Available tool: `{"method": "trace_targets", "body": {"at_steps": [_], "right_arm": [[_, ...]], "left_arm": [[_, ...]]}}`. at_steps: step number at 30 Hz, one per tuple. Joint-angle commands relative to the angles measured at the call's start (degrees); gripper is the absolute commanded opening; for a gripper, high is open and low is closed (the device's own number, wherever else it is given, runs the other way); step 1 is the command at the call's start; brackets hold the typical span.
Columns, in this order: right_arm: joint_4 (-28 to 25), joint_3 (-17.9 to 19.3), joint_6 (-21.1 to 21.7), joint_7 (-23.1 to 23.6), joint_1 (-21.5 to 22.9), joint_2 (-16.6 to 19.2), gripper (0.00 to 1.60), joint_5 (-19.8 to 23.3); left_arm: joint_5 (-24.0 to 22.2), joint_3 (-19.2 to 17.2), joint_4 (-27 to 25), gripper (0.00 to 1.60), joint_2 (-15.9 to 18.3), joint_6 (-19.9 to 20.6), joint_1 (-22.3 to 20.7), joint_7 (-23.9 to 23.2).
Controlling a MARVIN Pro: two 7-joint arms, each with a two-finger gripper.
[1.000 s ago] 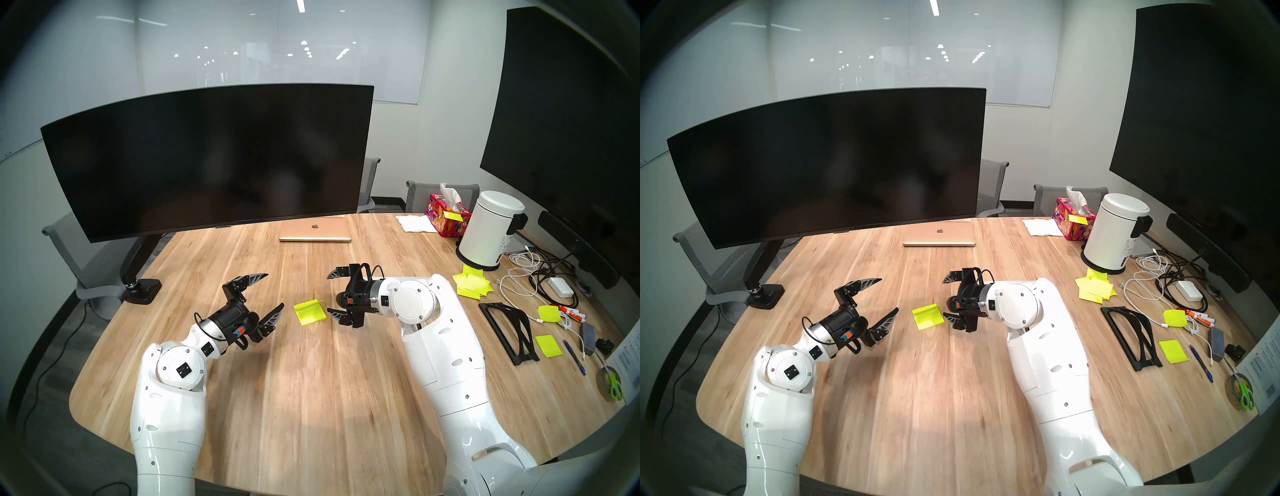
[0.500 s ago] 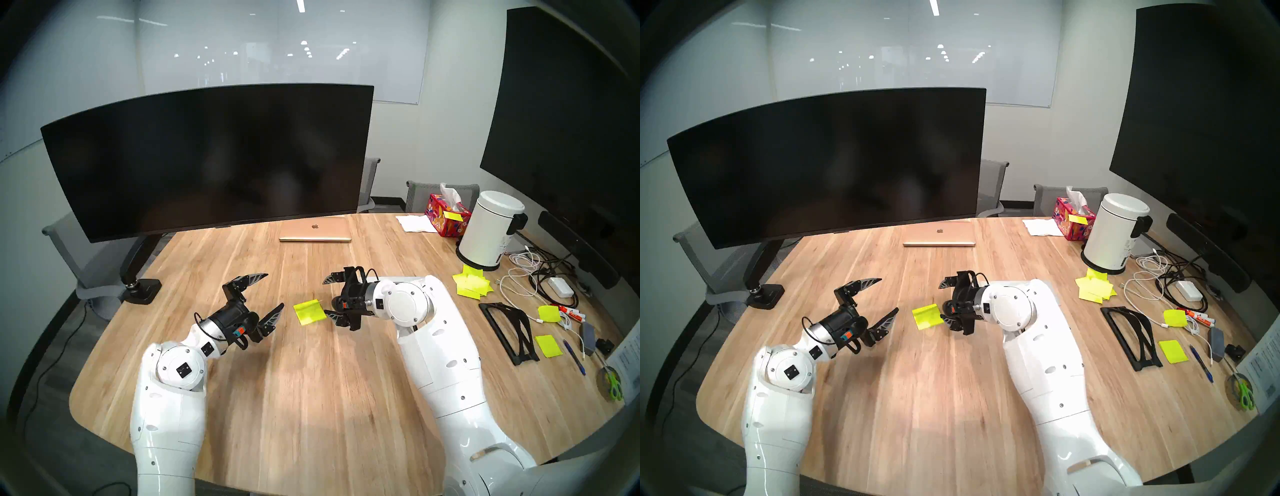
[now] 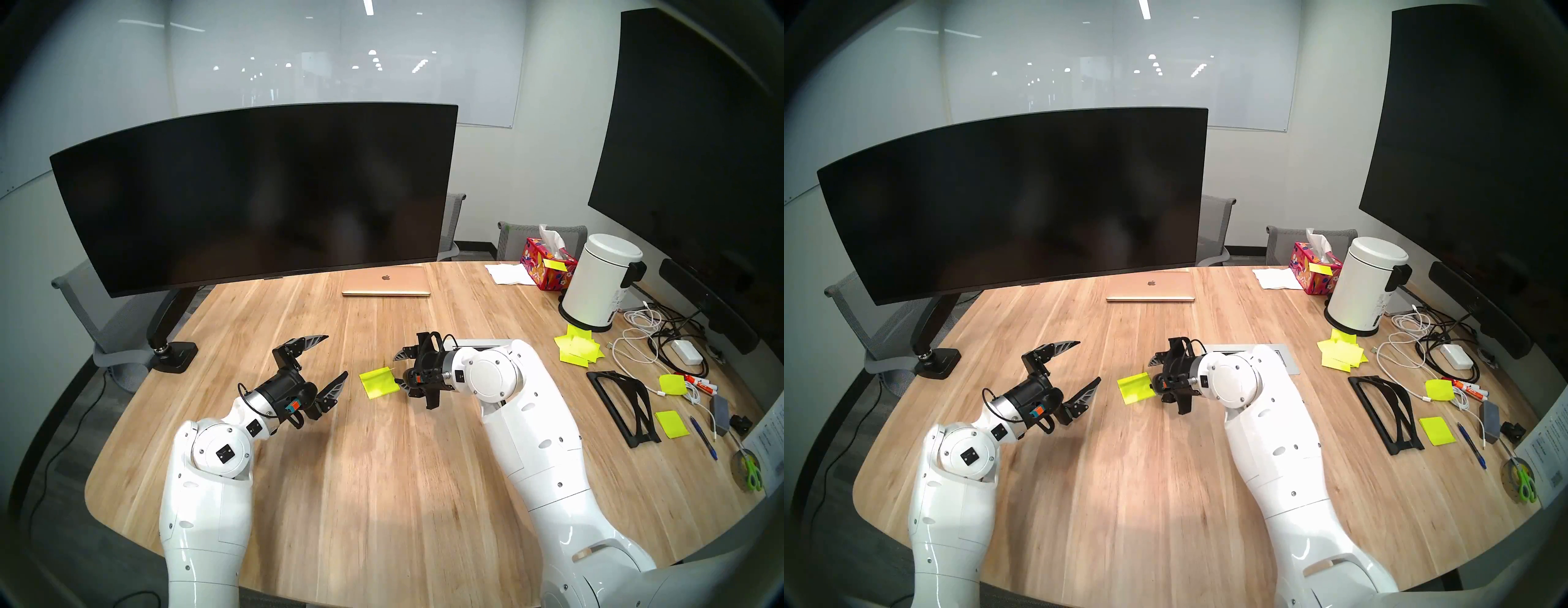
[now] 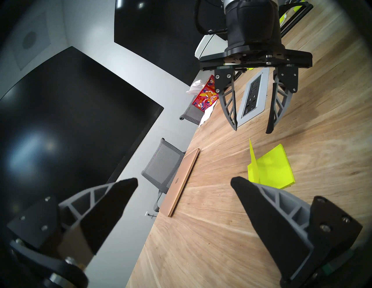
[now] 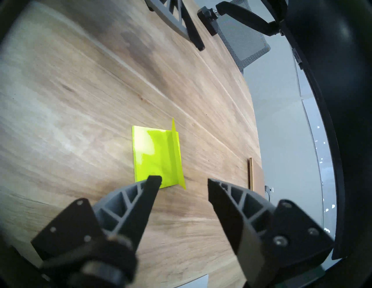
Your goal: Peel one sticky note off the pad and stick it onto the monitor, then press it flat
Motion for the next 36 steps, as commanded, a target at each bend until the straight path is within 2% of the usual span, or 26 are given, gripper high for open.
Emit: {"method": "trace_targets", "body": {"at_steps": [1, 8, 14, 16, 18, 36], "right_arm": [[0.2, -0.1, -0.1, -0.7, 2.2, -0.8, 1.27, 0.0], [1.6, -0.4, -0.3, -1.1, 3.1, -1.2, 1.16, -0.1], [2.9, -0.5, -0.6, -1.5, 4.0, -1.5, 1.13, -0.2], [3.3, -0.6, -0.7, -1.6, 4.3, -1.5, 1.17, -0.2], [3.8, -0.6, -0.8, -1.7, 4.6, -1.6, 1.12, -0.2], [6.9, -1.1, -1.3, -2.7, 6.3, -2.3, 1.15, -0.4]], "left_arm": [[0.0, 0.0, -0.9, 1.6, 0.0, 0.0, -0.3, 0.1], [0.0, 0.0, -0.9, 1.6, 0.0, -0.1, -0.3, 0.1], [0.0, 0.0, -0.9, 1.6, 0.0, -0.1, -0.3, 0.1], [0.0, 0.0, -0.9, 1.6, 0.0, -0.1, -0.3, 0.1], [0.0, 0.0, -0.9, 1.6, 0.0, -0.1, -0.3, 0.1], [0.0, -0.1, -0.9, 1.6, 0.0, -0.1, -0.3, 0.0]]}}
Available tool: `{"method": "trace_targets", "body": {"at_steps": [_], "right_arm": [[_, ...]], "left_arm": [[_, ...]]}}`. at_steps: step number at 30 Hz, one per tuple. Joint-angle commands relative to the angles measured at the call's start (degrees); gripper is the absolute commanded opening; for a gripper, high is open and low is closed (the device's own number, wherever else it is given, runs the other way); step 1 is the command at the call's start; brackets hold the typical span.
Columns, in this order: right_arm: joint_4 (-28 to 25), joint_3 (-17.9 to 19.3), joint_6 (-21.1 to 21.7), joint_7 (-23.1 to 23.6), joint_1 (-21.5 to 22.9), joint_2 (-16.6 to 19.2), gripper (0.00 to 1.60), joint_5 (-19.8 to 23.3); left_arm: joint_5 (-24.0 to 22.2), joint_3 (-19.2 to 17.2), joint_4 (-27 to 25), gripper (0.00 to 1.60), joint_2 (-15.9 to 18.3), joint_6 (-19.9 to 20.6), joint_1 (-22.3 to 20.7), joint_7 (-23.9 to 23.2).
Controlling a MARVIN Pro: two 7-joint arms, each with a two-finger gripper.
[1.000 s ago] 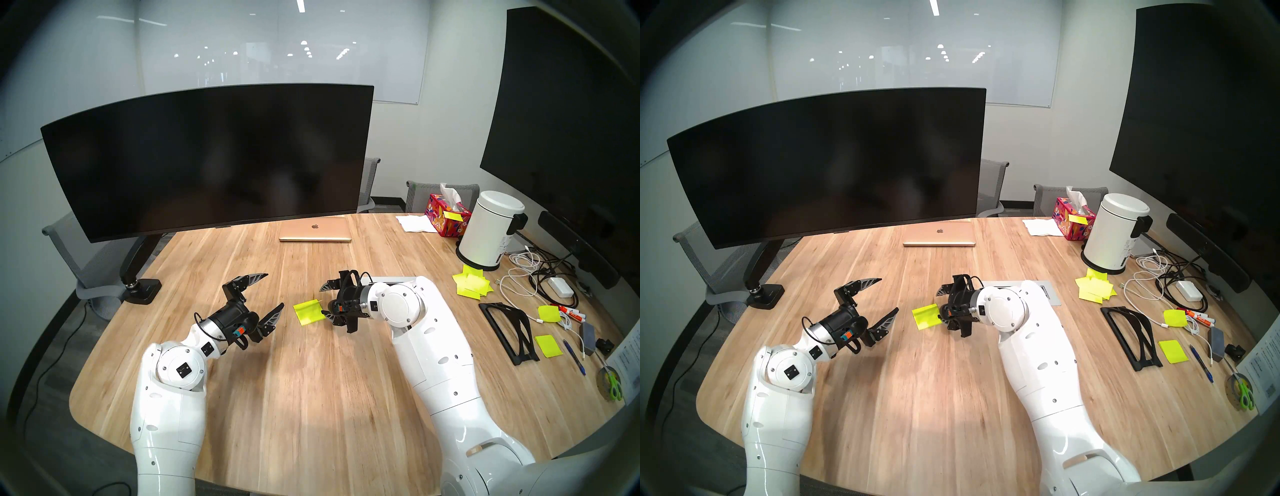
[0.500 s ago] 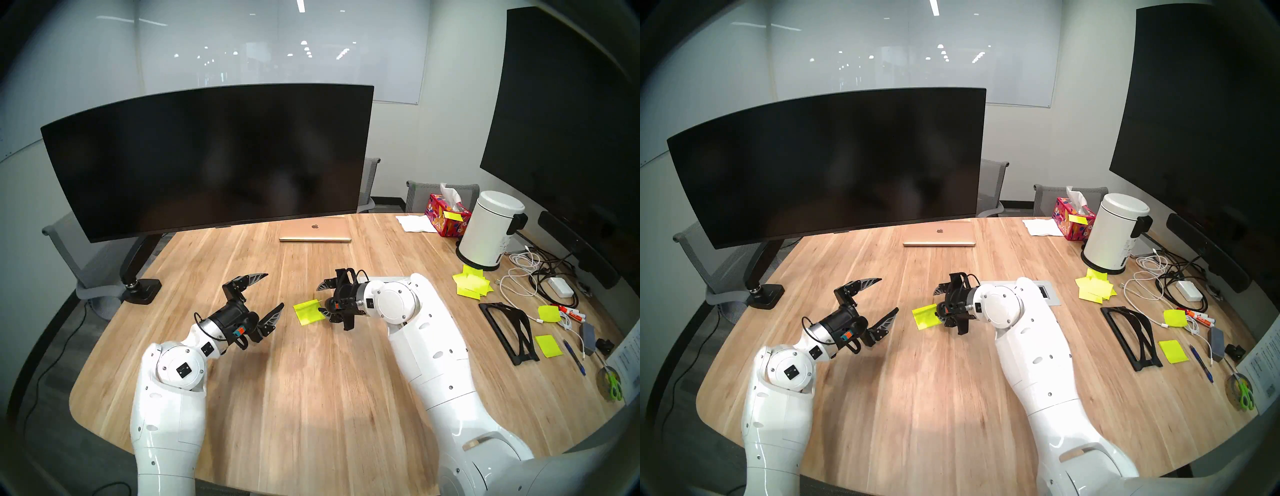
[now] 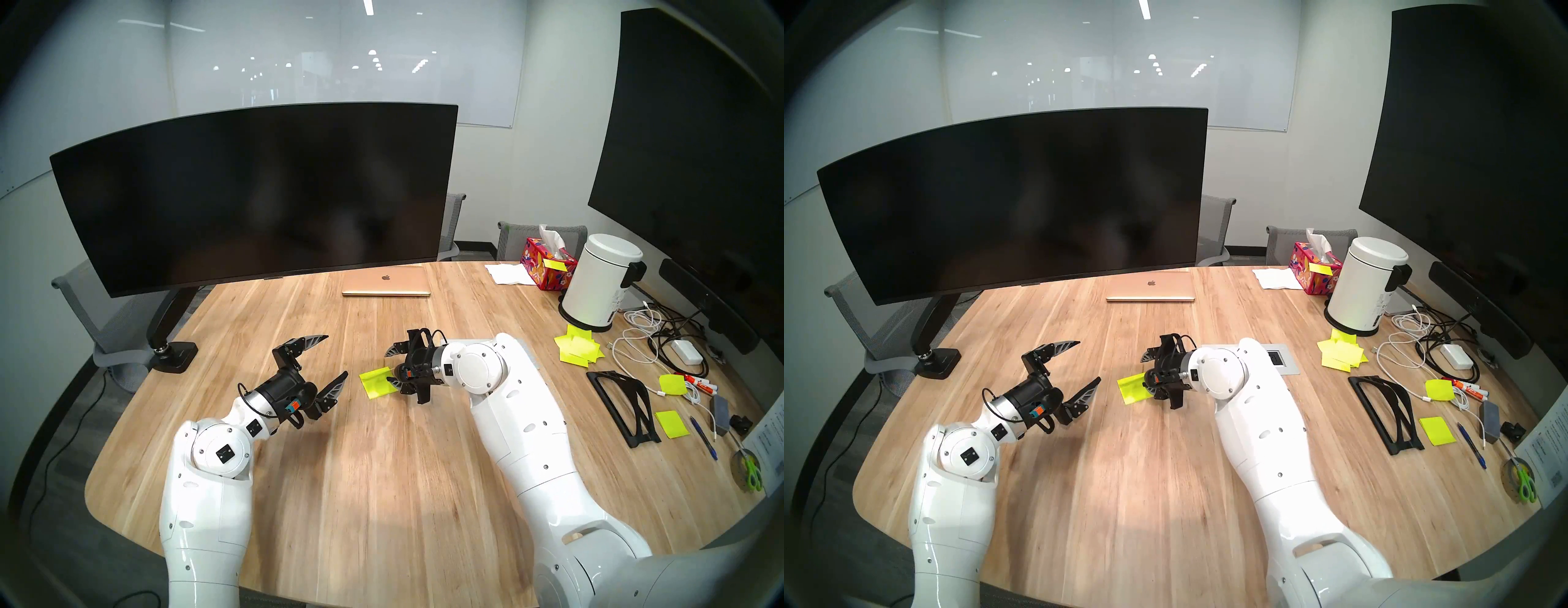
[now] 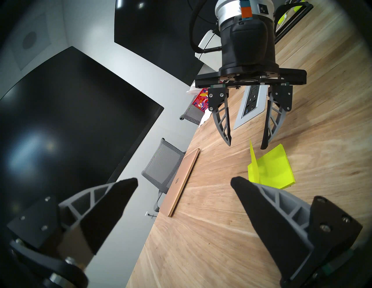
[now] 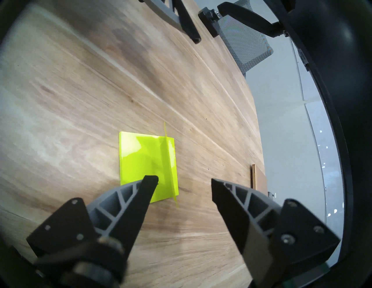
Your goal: Peel one sticky note off the pad and stick it onto the monitor, then press it flat
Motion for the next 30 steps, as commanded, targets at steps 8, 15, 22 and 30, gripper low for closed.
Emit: {"method": "trace_targets", "body": {"at_steps": [8, 15, 22, 30], "right_arm": [[-0.7, 0.1, -0.1, -0.7, 1.6, -0.7, 1.2, 0.2], [-1.3, 0.2, 0.0, -0.3, 1.1, -0.6, 1.24, 0.4], [-0.6, 0.3, -0.2, -0.4, 1.0, -0.7, 1.25, 0.4], [0.5, 0.3, -0.3, -0.8, 1.3, -1.1, 1.22, 0.4]], "left_arm": [[0.0, 0.0, -0.9, 1.6, 0.0, 0.0, -0.3, 0.1], [0.0, 0.0, -0.9, 1.6, 0.0, 0.0, -0.3, 0.1], [0.0, 0.0, -0.9, 1.6, 0.0, 0.0, -0.3, 0.0], [0.0, 0.0, -0.9, 1.6, 0.0, 0.0, -0.3, 0.0]]}}
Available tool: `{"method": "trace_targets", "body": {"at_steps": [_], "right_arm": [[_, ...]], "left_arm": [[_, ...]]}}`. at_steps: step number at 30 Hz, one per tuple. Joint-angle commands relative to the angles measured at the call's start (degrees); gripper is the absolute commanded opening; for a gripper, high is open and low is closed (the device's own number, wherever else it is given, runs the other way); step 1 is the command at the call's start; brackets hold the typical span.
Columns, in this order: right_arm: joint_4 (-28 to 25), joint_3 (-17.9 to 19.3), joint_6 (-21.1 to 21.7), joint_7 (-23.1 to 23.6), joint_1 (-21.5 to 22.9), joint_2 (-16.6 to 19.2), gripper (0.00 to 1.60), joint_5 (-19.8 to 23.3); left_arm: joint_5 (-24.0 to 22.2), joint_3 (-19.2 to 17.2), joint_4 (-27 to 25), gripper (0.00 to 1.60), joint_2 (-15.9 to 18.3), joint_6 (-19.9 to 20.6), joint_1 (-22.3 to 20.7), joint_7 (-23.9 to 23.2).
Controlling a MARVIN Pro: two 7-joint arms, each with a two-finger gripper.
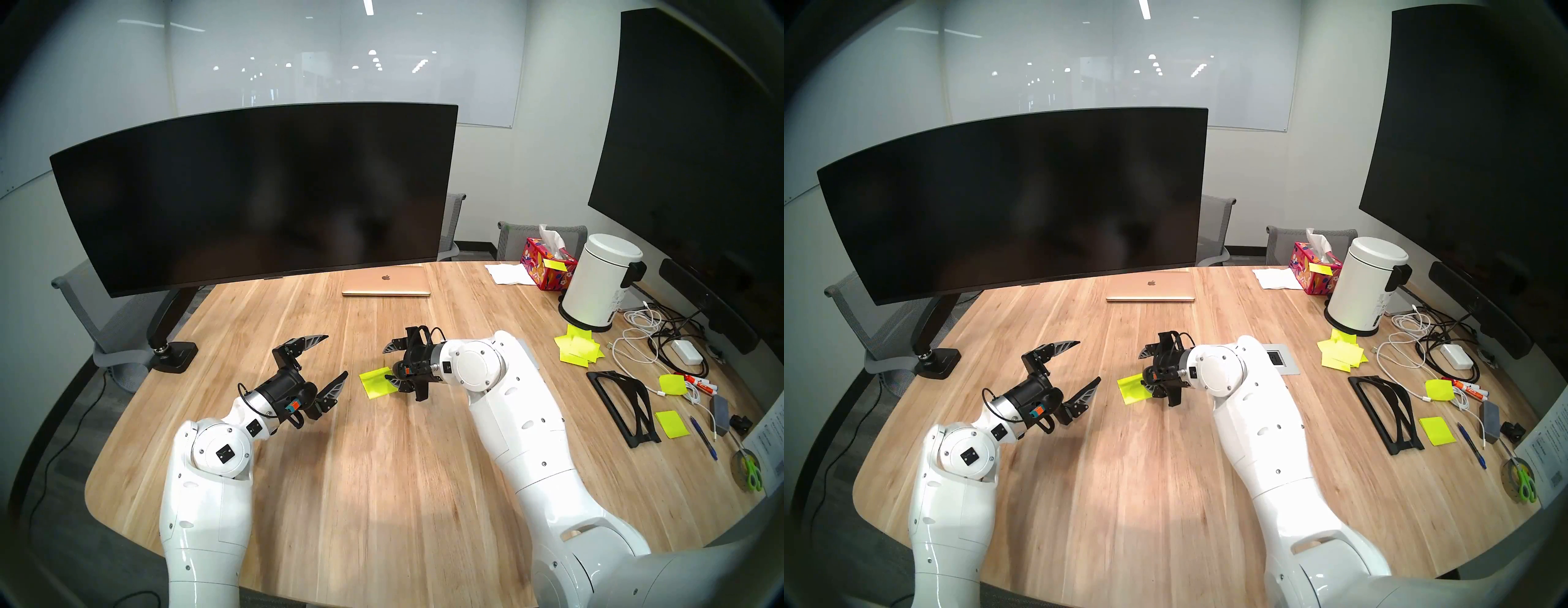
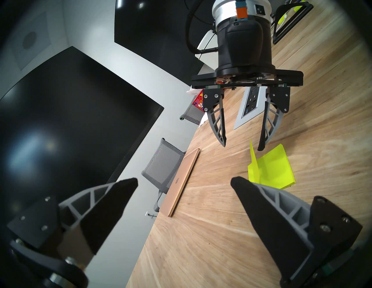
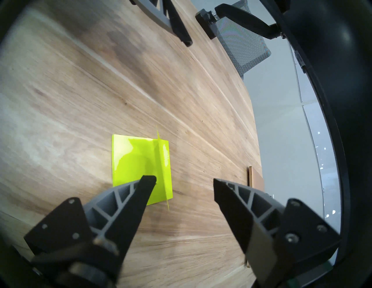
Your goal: Peel one sticky note off the pad and stick it onto the monitor, then press it flat
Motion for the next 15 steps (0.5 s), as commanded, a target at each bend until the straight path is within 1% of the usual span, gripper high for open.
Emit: {"method": "trace_targets", "body": {"at_steps": [1, 10, 15], "right_arm": [[0.1, 0.1, 0.1, -0.5, 1.0, -0.8, 1.2, 0.3], [1.0, 0.1, -0.2, -0.8, 1.3, -1.2, 1.23, 0.3], [1.4, 0.1, -0.3, -0.9, 1.5, -1.3, 1.2, 0.3]], "left_arm": [[0.0, 0.0, -0.9, 1.6, 0.0, 0.0, -0.3, 0.0], [0.0, 0.0, -0.9, 1.6, 0.0, 0.0, -0.3, 0.0], [0.0, 0.0, -0.9, 1.6, 0.0, 0.0, -0.3, 0.0]]}}
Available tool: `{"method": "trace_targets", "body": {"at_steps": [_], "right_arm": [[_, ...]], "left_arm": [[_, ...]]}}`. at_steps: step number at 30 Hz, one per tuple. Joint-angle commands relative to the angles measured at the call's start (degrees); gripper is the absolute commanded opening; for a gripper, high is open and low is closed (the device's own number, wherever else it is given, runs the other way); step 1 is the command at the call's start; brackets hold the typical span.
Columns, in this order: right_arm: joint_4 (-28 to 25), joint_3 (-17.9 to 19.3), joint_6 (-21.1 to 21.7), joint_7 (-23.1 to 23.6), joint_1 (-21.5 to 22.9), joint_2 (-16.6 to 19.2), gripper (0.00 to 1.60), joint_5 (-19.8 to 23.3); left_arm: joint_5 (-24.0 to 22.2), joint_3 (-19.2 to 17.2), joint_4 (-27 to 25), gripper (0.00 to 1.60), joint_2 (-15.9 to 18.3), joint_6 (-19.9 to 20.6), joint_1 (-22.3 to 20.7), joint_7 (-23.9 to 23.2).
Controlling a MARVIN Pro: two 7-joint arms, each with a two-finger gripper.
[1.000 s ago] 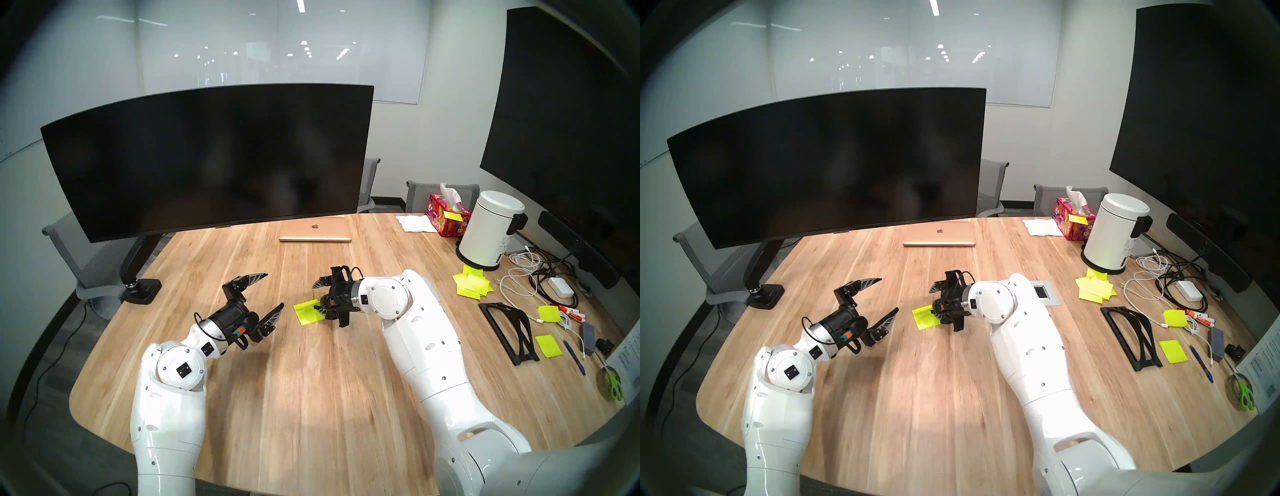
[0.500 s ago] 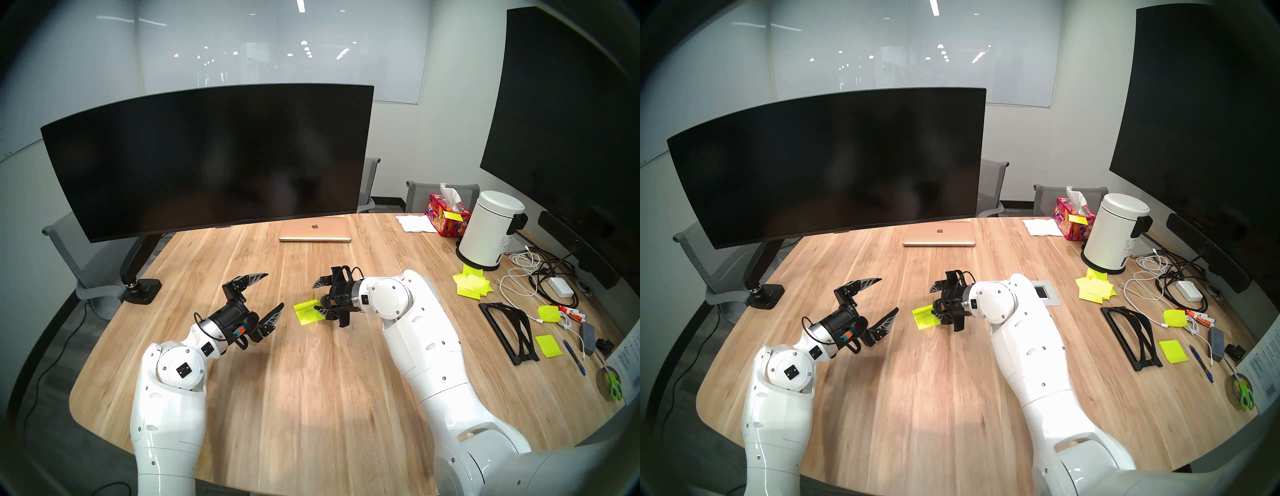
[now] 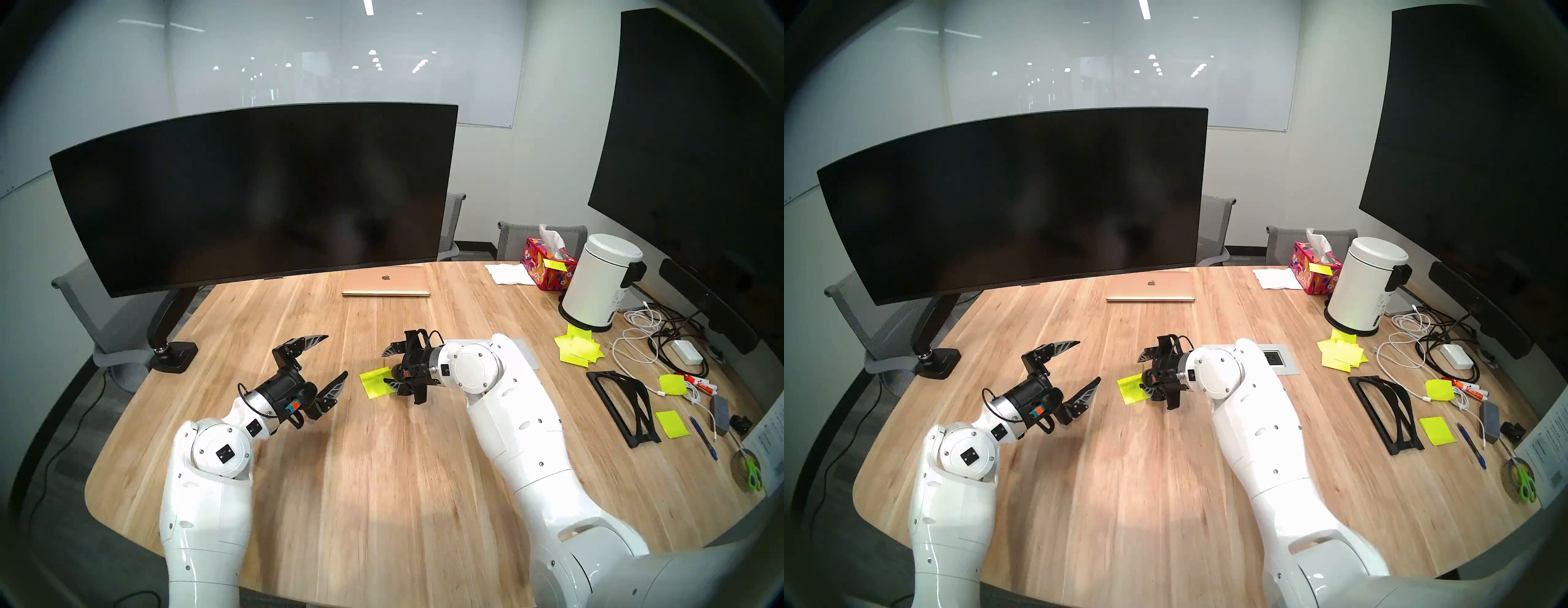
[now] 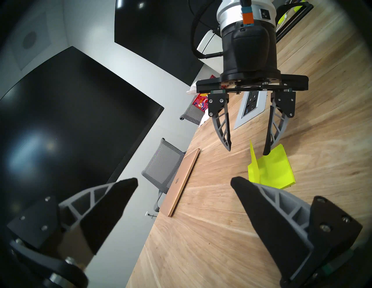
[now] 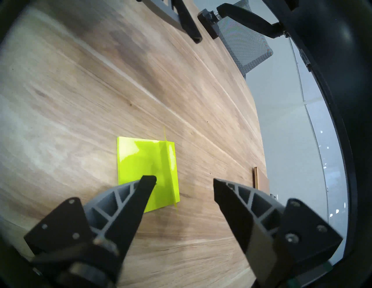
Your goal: Peel one sticky note off the pad and stick it onto the monitor, then press it flat
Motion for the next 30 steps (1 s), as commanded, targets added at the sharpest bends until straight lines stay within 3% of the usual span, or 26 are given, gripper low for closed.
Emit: {"method": "trace_targets", "body": {"at_steps": [1, 15, 17, 19, 27, 28, 29, 30], "right_arm": [[-0.2, 0.0, 0.0, -0.6, 1.3, -0.8, 1.18, 0.3], [1.4, 0.3, -0.7, -1.0, 2.1, -1.0, 1.12, 0.3], [1.6, 0.4, -0.8, -1.0, 2.1, -0.9, 1.07, 0.4], [1.9, 0.6, -1.1, -0.9, 2.3, -0.9, 0.82, 0.6], [2.2, 1.2, -1.6, -0.5, 2.5, -0.9, 0.73, 1.0], [2.3, 1.4, -1.7, -0.4, 2.5, -0.9, 0.67, 1.1], [2.4, 1.6, -1.8, -0.1, 2.5, -1.0, 0.51, 1.3], [2.4, 1.7, -1.9, -0.1, 2.6, -1.0, 0.49, 1.4]], "left_arm": [[0.0, 0.0, -0.9, 1.6, 0.0, 0.0, -0.3, 0.1], [0.0, 0.0, -0.9, 1.6, 0.0, 0.0, -0.3, 0.0], [0.0, 0.0, -0.9, 1.6, 0.0, 0.0, -0.3, 0.0], [0.0, 0.0, -0.9, 1.6, 0.0, 0.0, -0.3, 0.0], [0.0, 0.0, -0.9, 1.6, 0.0, -0.1, -0.3, 0.0], [0.0, 0.0, -0.9, 1.6, 0.0, -0.1, -0.3, 0.0], [0.0, 0.0, -0.9, 1.6, 0.0, -0.1, -0.3, 0.0], [0.0, 0.0, -0.9, 1.6, 0.0, -0.1, -0.3, 0.0]]}}
